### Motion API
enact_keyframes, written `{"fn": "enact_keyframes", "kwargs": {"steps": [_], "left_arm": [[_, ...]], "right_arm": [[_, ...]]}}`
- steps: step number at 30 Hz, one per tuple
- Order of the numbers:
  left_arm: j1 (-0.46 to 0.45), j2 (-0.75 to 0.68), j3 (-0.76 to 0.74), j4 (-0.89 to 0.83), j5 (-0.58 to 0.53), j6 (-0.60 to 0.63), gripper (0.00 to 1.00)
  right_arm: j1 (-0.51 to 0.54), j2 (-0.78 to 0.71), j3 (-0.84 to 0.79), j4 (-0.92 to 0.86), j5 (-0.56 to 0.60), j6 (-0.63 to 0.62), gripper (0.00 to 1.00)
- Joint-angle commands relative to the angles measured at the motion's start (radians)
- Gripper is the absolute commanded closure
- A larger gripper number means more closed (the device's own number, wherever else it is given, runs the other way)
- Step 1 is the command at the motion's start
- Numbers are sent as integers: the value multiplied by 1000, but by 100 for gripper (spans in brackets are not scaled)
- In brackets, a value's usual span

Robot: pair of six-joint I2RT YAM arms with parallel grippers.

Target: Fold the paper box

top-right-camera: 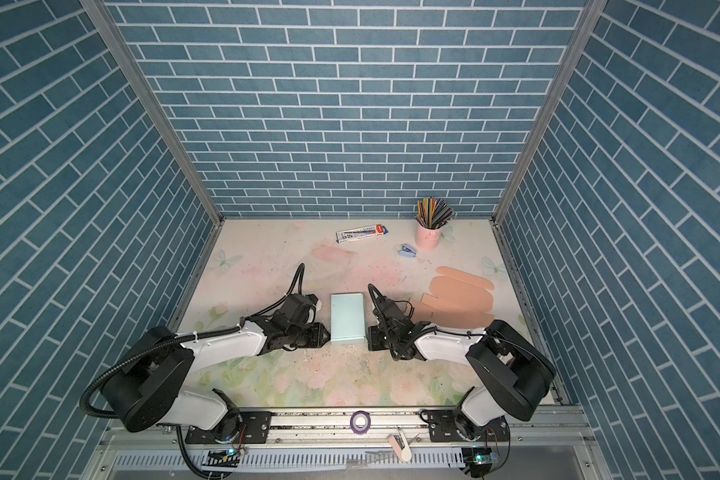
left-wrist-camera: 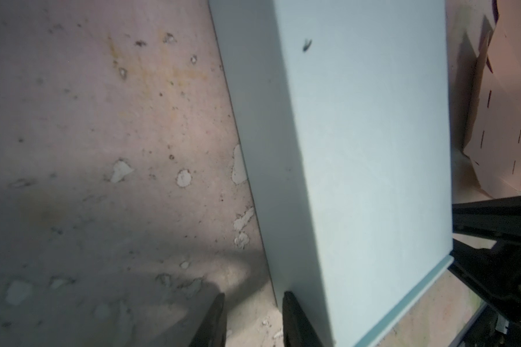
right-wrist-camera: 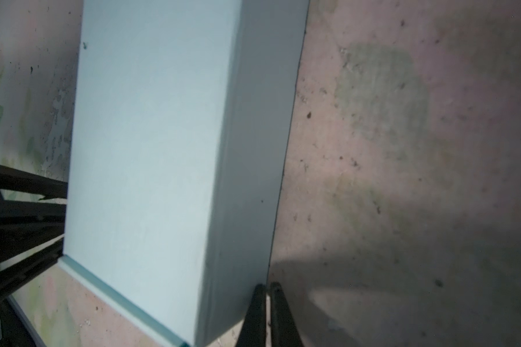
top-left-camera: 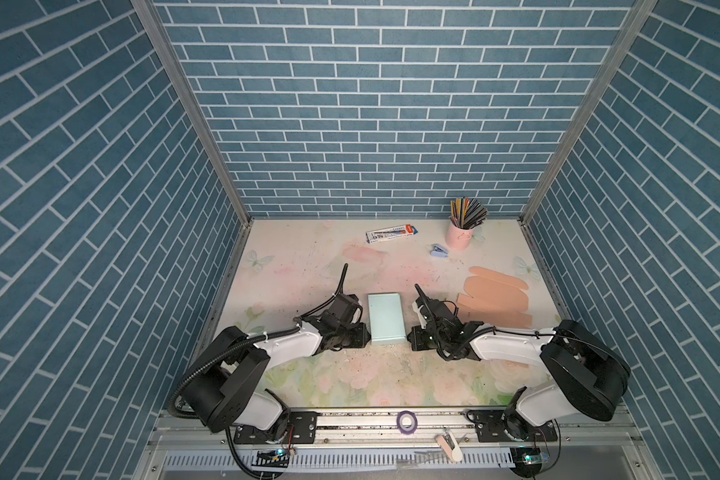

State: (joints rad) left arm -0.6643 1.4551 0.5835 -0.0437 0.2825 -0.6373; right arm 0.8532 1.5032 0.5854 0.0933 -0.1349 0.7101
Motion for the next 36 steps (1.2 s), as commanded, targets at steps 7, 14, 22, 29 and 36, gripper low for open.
{"fn": "enact_keyframes", "kwargs": {"steps": [7,14,22,29,36], "left_arm": [[-56,65,17,51,2,-53,68],[-84,84,9,93,8,-86,69],[-95,100,6,123,11,-99,69],[-11,92,10,79,5,-34,69],[66,66,57,-15,10,45,65]], "right_arm": [[55,59,82,29,-15,11,92],[73,76,130,28,-16,-7,92],[104,75,143,55,-48,-23,92],[100,22,81,5,5,-22,92],[68,-29,28,-22,41,-4,92]]}}
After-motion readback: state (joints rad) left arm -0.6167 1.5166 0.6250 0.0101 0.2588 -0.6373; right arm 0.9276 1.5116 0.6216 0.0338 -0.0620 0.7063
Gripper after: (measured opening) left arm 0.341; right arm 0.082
